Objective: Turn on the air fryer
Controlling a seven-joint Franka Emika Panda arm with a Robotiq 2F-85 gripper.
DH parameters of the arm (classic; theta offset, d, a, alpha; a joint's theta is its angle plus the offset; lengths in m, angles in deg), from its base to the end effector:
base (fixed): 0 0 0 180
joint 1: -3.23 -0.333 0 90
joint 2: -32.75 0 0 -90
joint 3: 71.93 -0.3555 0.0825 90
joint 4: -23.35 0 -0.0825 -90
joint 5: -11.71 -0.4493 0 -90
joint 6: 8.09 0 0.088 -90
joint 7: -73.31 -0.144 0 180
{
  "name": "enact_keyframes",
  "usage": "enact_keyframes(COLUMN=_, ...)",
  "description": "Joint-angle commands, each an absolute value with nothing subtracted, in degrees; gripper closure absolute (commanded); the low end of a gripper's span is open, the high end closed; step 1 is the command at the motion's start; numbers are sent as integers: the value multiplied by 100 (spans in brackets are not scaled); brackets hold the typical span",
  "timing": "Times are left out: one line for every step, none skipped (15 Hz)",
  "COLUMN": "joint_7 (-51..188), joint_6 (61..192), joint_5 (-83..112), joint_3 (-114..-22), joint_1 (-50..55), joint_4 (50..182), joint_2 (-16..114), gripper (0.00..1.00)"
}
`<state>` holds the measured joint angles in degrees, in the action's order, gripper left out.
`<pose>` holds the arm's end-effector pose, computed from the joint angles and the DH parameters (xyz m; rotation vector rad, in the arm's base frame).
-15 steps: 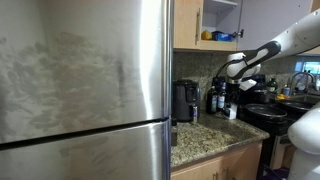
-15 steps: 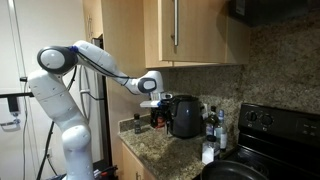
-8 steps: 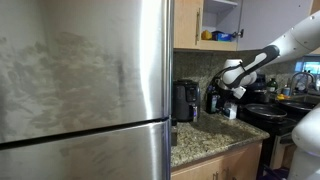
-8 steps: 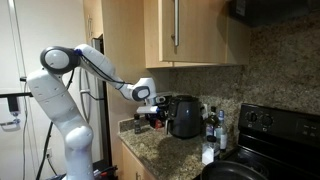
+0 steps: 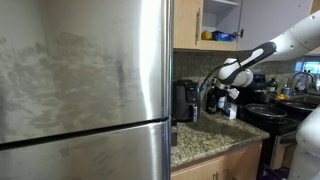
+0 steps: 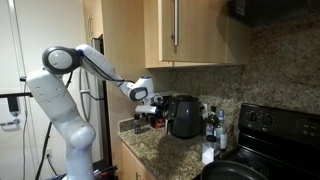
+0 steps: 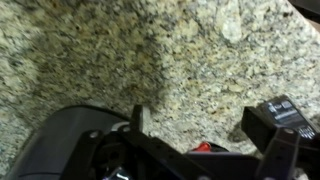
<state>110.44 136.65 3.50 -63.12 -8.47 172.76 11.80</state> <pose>0.4772 0.0288 0.3643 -2.9054 -0.8911 -0.4737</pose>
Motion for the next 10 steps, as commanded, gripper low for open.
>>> enact_keyframes(joint_7=11544, joint_6=14348, joint_5=-791, joint_3=-6198, joint_1=-1355, joint_4=17377, joint_2=1081, gripper=0)
enact_keyframes(joint_7=11313, joint_6=14018, joint_5=-389, joint_3=-6360, joint_1=-1096, joint_4=17268, joint_2=1168, gripper=0)
enact_keyframes(joint_7=11338, joint_6=14143, joint_5=-576, joint_3=-6357, joint_1=-1198, joint_4=17266, joint_2=1165, gripper=0)
enact_keyframes(joint_7=11345, joint_6=14205, joint_5=-645, joint_3=-6351, joint_1=-1246, joint_4=17268, joint_2=1167, gripper=0)
enact_keyframes(joint_7=11344, joint_6=14225, joint_5=-660, joint_3=-6347, joint_1=-1254, joint_4=17269, joint_2=1167, gripper=0)
enact_keyframes(joint_7=11146, joint_6=14452, joint_5=-545, joint_3=-6432, joint_1=-1160, joint_4=17169, joint_2=1423, gripper=0)
enact_keyframes(joint_7=11456, joint_6=14909, joint_5=-1046, joint_3=-6245, joint_1=-1467, joint_4=17124, joint_2=1596, gripper=0)
enact_keyframes(joint_7=11659, joint_6=15292, joint_5=-1437, joint_3=-6126, joint_1=-1688, joint_4=17102, joint_2=1737, gripper=0)
enact_keyframes(joint_7=11980, joint_6=15733, joint_5=-1988, joint_3=-5963, joint_1=-2014, joint_4=17075, joint_2=1933, gripper=0)
enact_keyframes(joint_7=12349, joint_6=16090, joint_5=-2521, joint_3=-5664, joint_1=-2493, joint_4=17060, joint_2=2077, gripper=0)
